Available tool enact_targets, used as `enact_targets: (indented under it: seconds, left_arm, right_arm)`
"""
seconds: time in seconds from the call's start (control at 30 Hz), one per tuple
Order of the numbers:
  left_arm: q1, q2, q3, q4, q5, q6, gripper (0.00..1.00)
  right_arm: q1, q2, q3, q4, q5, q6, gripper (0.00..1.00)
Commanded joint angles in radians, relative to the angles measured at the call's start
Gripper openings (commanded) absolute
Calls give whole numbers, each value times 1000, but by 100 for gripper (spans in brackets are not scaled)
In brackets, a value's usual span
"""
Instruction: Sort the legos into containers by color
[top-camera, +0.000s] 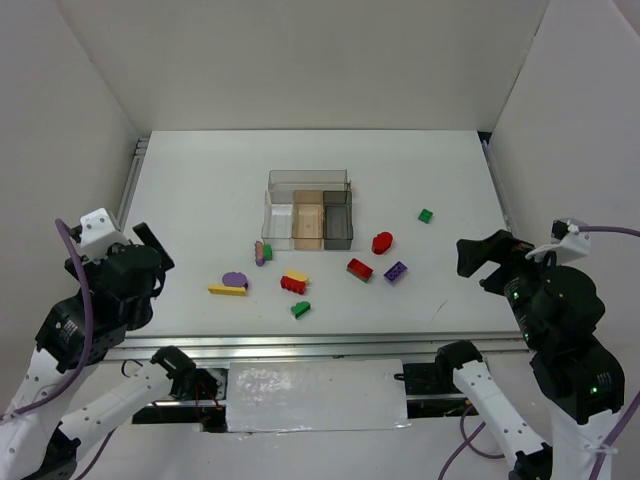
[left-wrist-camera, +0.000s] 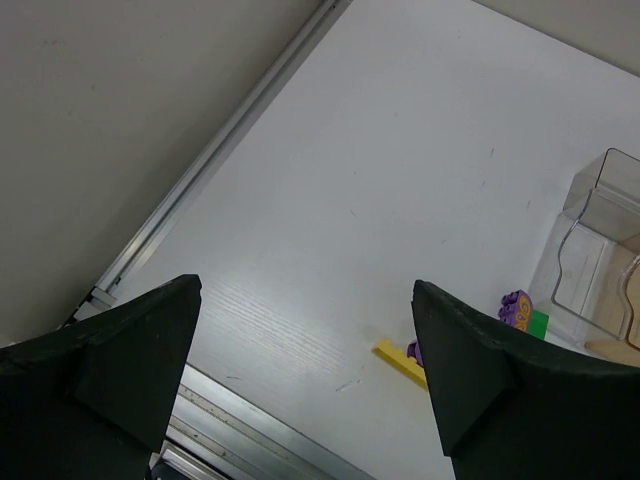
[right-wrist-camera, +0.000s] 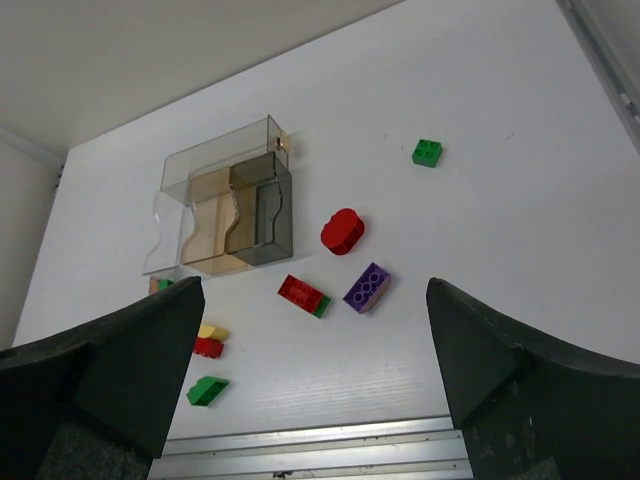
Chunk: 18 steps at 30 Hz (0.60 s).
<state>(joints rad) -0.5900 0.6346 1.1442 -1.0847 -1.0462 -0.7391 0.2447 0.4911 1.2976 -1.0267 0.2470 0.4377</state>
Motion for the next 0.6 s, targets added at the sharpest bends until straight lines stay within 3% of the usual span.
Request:
enact_targets:
  seconds: [0.0,0.37,0.57]
  left_arm:
    - [-1,-16,2,23,-26,-34,100]
    - [-1,-49,-80,109,-15,-32,99]
    - [38,-53,-161,195,115,27,100]
  right_arm:
    - [8,43,-1,0,-2,4,100]
    - [7,111,-15,37,-40,78,100]
    - [8,289,-248,275,-242,214,100]
